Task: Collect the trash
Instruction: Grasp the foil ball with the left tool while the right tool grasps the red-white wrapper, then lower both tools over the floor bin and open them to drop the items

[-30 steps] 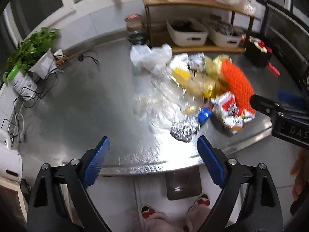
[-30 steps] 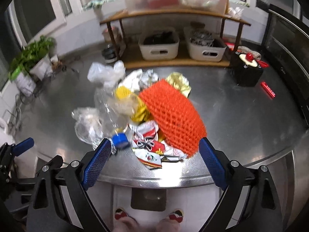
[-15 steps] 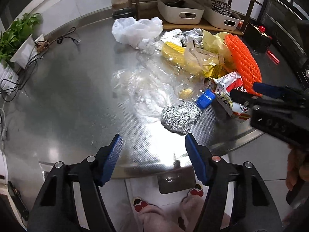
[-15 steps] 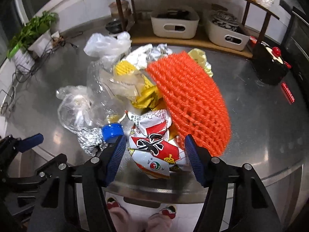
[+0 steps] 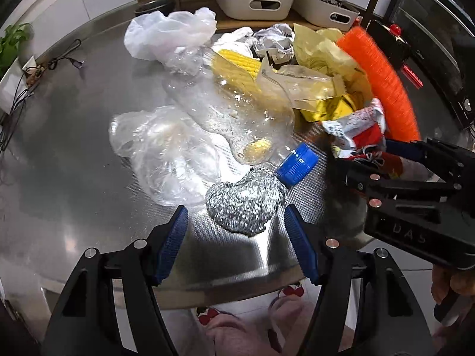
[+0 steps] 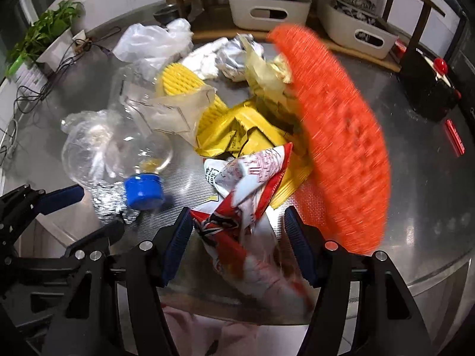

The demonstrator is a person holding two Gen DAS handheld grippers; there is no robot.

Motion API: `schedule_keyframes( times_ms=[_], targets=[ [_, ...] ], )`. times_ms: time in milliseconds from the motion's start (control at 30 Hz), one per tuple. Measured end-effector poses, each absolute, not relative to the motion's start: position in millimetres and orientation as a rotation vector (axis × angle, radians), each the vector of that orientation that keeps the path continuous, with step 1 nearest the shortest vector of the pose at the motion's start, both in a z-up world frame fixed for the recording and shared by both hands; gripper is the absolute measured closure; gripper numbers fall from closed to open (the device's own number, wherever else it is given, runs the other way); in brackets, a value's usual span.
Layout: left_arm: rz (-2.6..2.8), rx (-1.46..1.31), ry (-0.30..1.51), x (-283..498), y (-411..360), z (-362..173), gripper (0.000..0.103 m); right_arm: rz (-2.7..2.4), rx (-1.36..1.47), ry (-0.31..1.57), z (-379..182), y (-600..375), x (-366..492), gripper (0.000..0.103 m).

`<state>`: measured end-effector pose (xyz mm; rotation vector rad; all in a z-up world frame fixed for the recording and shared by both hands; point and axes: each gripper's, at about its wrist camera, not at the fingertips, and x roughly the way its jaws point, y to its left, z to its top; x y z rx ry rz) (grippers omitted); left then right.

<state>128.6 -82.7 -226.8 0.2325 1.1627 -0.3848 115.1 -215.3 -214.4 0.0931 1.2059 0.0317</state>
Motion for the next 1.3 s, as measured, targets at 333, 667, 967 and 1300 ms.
schedule_keyframes(
  times_ms=[333, 667, 967, 1300],
  targets=[
    [-0.376, 0.292, 1.161, 133, -101, -235, 0.058, 0.047, 0.12, 1.194, -214, -218, 116, 0.058],
    [-0.331, 0.265, 1.153, 115, -91, -219, 0.059, 0.044, 0.119, 1.161, -194, -212, 105, 0.059],
    [-0.302, 0.236, 1.122, 76, -70, -195, 0.059, 0.049, 0.115, 1.116, -169, -203, 73, 0.059],
    [-0.289, 0.212, 1.092, 22, -43, -165, 0.059, 0.026, 0.126, 1.082, -140, -194, 22, 0.059]
  ],
)
